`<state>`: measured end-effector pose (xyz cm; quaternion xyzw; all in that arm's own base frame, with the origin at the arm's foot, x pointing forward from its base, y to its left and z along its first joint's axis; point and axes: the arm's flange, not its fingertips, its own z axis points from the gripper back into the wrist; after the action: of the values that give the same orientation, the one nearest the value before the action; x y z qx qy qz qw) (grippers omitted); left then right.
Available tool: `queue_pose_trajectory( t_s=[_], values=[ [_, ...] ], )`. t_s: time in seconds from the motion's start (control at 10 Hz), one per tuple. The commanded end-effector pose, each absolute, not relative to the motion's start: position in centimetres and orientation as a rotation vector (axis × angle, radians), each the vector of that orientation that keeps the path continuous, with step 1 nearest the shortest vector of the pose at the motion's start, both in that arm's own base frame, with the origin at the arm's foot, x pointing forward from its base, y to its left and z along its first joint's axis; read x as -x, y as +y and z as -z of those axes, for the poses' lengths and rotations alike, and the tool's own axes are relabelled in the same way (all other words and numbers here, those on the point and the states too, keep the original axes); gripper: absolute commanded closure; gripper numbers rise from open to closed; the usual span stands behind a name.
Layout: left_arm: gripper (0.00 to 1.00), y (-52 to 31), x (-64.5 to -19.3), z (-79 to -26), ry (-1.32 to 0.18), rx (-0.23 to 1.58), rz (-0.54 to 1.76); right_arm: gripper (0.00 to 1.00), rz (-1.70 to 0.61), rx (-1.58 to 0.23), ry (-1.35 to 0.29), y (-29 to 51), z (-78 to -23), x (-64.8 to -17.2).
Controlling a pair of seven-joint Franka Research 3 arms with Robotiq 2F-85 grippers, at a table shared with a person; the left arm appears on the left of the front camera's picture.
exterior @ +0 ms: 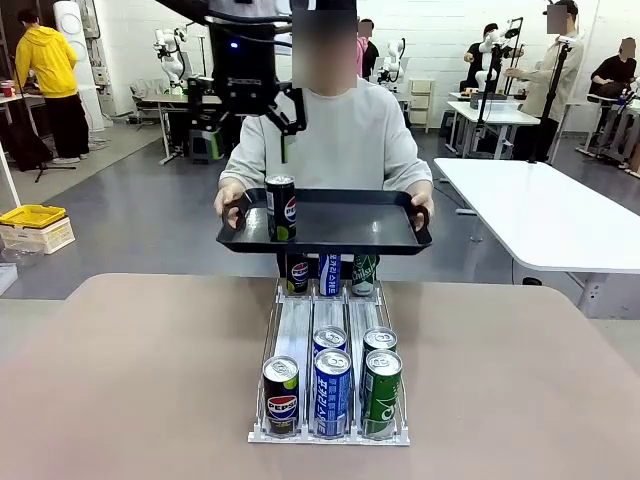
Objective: Retrieve and hand over the desired beverage to the person.
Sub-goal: Place the picked can on the Handle tray extended by the person.
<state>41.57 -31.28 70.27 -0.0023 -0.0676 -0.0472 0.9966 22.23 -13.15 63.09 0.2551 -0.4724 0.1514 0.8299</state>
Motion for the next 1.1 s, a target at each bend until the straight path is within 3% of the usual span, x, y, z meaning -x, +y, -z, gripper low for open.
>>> queue_pose_trajectory(
  t_s=[0.0, 0.3, 0.5, 0.6, 1.0],
  values=[
    [0.0, -27.3, -37.5, -65.8, -0.136, 0.038, 0.19, 0.0, -0.338, -0.56, -1.011, -13.1, -62.9, -22.4],
    [0.0, -24.5, -34.4, -62.3, -0.054, 0.035, 0.223, 0.0, -0.338, -0.56, -1.011, -13.1, -62.9, -22.4],
    [0.0, -24.1, -34.9, -62.7, -0.038, 0.032, 0.241, 0.0, -0.338, -0.56, -1.011, -13.1, -62.9, -22.4],
    [0.0, -25.3, -34.8, -62.0, -0.034, -0.053, 0.202, 0.0, -0.338, -0.56, -1.011, -13.1, -62.9, -22.4],
    [0.0, -24.6, -34.7, -62.1, -0.031, 0.004, 0.221, 0.0, -0.338, -0.56, -1.011, -13.1, -62.9, -22.4]
  ],
)
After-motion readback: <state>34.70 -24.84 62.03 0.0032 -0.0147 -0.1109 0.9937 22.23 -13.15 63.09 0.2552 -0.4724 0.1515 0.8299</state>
